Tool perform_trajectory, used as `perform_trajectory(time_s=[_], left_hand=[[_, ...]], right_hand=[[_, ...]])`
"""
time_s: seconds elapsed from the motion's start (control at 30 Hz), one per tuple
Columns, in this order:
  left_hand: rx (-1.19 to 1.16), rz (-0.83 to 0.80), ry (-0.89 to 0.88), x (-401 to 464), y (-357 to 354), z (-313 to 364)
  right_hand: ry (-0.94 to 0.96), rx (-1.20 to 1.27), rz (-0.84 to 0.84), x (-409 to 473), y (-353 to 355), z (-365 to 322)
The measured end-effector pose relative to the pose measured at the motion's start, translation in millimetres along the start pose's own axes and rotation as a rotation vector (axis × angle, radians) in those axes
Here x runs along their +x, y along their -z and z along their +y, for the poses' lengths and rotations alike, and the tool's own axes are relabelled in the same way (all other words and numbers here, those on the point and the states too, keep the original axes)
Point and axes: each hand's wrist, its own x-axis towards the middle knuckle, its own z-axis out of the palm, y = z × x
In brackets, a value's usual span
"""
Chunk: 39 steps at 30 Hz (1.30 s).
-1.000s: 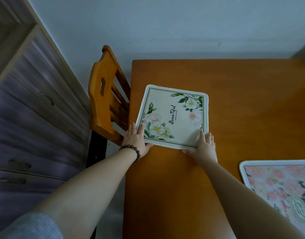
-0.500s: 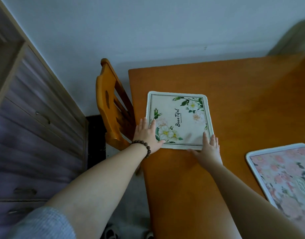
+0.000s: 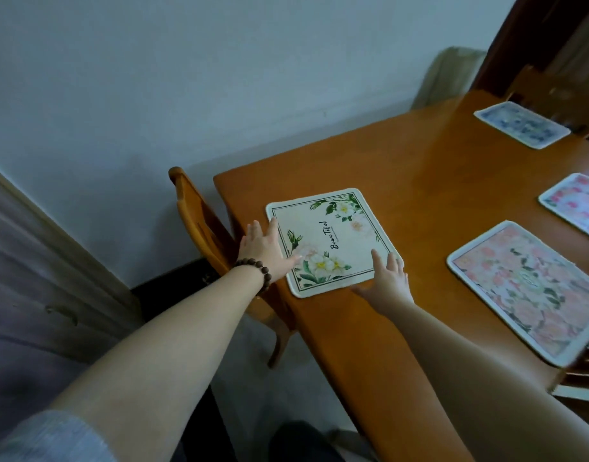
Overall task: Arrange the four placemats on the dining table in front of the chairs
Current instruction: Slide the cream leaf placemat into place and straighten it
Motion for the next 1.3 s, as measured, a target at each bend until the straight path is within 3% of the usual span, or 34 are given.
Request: perform_trajectory(time_s=[0.2, 0.5, 0.9, 1.3], left_hand=[[0.054, -0.165, -0.057, 44, -23, -13], [0.373, -0.436, -0.084, 126, -49, -15], [0.287, -0.498, -0.283, 193, -42, -7], [0.284, -0.496, -0.476, 280, -30, -28]], right_hand=[[-0.107, 0.044, -0.044, 29, -20, -2], [-0.230, 0.086, -0.219, 92, -40, 33], [-0.366, 0.221, -0.153, 132, -22, 49], [-0.641, 0.221, -0.024, 127, -57, -29]])
